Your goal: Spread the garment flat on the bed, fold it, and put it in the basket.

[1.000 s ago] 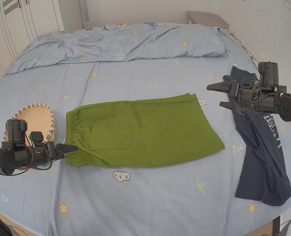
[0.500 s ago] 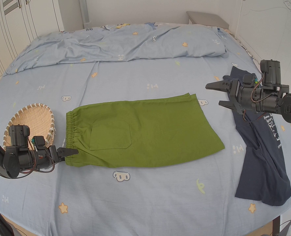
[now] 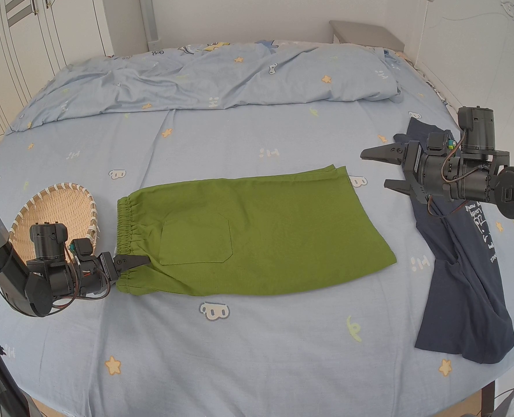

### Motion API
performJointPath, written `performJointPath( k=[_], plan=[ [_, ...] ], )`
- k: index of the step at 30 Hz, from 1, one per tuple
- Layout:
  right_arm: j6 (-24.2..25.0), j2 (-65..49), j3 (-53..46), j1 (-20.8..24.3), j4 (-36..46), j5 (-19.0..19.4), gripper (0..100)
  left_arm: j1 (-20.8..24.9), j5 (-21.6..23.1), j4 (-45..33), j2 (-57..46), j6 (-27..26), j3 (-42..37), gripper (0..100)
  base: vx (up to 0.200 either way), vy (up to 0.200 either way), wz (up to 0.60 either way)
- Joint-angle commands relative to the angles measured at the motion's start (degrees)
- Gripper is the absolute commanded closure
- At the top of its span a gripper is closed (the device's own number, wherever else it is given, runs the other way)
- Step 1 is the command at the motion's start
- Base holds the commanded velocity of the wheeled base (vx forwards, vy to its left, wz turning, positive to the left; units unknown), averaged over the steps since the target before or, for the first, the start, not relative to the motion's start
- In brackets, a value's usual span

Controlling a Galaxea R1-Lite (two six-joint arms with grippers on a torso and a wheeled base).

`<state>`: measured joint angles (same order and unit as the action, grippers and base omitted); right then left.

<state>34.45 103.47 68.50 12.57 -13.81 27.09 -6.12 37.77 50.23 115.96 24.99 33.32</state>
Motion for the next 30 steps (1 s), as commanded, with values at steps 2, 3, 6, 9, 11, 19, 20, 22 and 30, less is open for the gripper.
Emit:
performJointPath(
  k=[2, 3, 6, 9, 11, 19, 20, 22, 30],
  plan=[
    [0.00, 0.15, -0.03, 0.00, -0.07, -0.02, 0, 0.76, -0.15, -0.13, 2.26, 1.73, 1.58, 0, 0.000, 0.000, 0.00],
    [0.00, 0.24, -0.03, 0.00, -0.07, -0.02, 0, 0.76, -0.15, -0.04, 2.52, 2.61, 2.28, 0, 0.000, 0.000, 0.00],
    [0.00, 0.33, 0.06, -0.09, -0.16, -0.11, 0, 0.67, -0.15, -0.04, 3.57, 3.57, 3.42, 0, 0.000, 0.000, 0.00],
    [0.00, 0.85, 0.14, 0.00, -0.16, -0.11, 0, 0.14, -0.06, -0.04, 3.57, 4.36, 3.69, 0, 0.000, 0.000, 0.00],
    [0.00, 1.20, 0.23, 0.00, -0.16, -0.11, 0, -0.12, 0.47, -0.04, 3.57, 4.63, 3.51, 0, 0.000, 0.000, 0.00],
    [-0.09, 1.56, 0.41, -0.09, -0.16, -0.19, 0, -3.81, 2.75, -0.04, 3.66, 4.19, 1.66, 0, 0.000, 0.000, 0.00],
    [-0.09, 1.56, 0.50, -0.18, -0.16, -0.19, 0, -4.60, 4.77, -0.04, 3.66, 4.01, 1.40, 0, 0.000, 0.000, 0.00],
    [-0.09, 1.56, 0.50, -0.18, -0.16, -0.19, 0, -5.48, 7.23, -0.04, 3.66, 4.01, 1.14, 0, 0.000, 0.000, 0.00],
    [0.00, 1.91, 0.50, 0.09, -0.25, -0.19, 0, -5.22, 9.78, 1.89, 6.30, 4.19, 2.02, 0, 0.000, 0.000, 0.00]
  ],
)
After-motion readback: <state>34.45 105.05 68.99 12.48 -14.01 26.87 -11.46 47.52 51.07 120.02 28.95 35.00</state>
